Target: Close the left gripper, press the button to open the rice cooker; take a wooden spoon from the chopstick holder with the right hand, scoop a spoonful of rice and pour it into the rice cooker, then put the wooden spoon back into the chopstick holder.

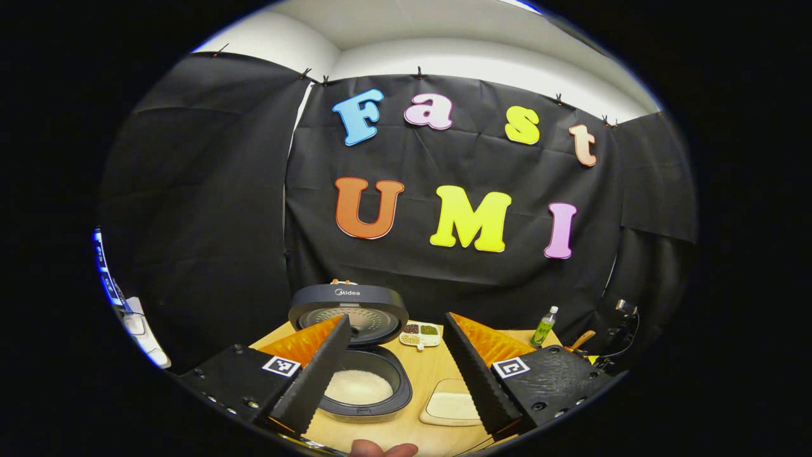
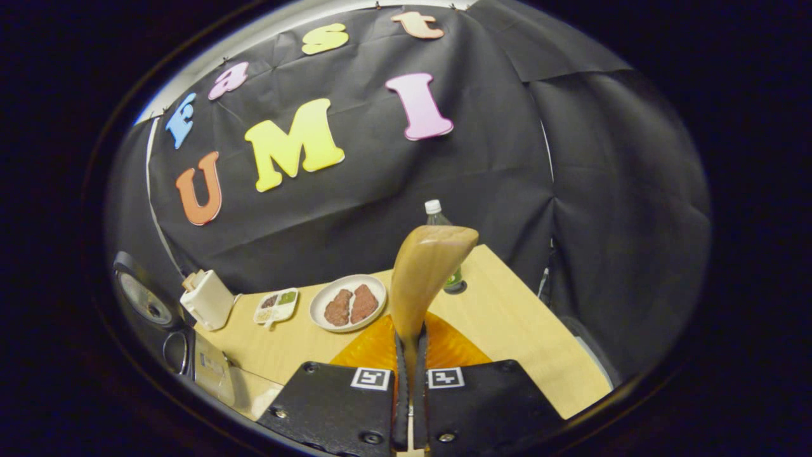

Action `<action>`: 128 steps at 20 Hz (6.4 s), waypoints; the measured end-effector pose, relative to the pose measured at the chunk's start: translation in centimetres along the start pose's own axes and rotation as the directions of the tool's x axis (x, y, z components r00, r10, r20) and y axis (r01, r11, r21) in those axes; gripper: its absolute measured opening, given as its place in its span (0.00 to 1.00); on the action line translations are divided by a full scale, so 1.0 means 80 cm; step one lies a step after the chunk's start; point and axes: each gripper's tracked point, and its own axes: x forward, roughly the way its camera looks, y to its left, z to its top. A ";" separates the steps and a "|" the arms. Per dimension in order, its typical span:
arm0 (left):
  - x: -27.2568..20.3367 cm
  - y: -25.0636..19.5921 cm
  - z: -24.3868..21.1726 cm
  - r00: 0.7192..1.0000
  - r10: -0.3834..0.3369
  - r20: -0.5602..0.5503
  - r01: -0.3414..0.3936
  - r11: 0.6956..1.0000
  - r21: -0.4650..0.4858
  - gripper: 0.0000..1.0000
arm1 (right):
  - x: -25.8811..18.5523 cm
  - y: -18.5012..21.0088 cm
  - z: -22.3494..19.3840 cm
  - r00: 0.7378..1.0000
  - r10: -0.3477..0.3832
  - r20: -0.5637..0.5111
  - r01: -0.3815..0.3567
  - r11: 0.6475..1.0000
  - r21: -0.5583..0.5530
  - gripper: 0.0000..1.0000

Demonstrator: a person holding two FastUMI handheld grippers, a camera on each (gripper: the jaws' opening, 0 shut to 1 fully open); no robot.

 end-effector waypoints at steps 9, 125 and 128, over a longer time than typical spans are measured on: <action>-0.001 0.010 0.016 0.998 0.057 0.012 -0.057 0.998 0.037 0.95 | 0.030 -0.010 -0.050 0.998 0.000 -0.056 0.001 1.000 0.004 0.11; -0.203 -0.068 0.045 0.884 -0.384 0.265 0.367 0.923 0.113 0.94 | -0.600 0.243 0.103 0.874 0.151 0.462 -0.018 0.960 -0.279 1.00; -0.202 -0.066 0.046 0.887 -0.372 0.273 0.351 0.928 0.123 0.94 | -0.597 0.241 0.106 0.873 0.151 0.465 -0.019 0.961 -0.276 1.00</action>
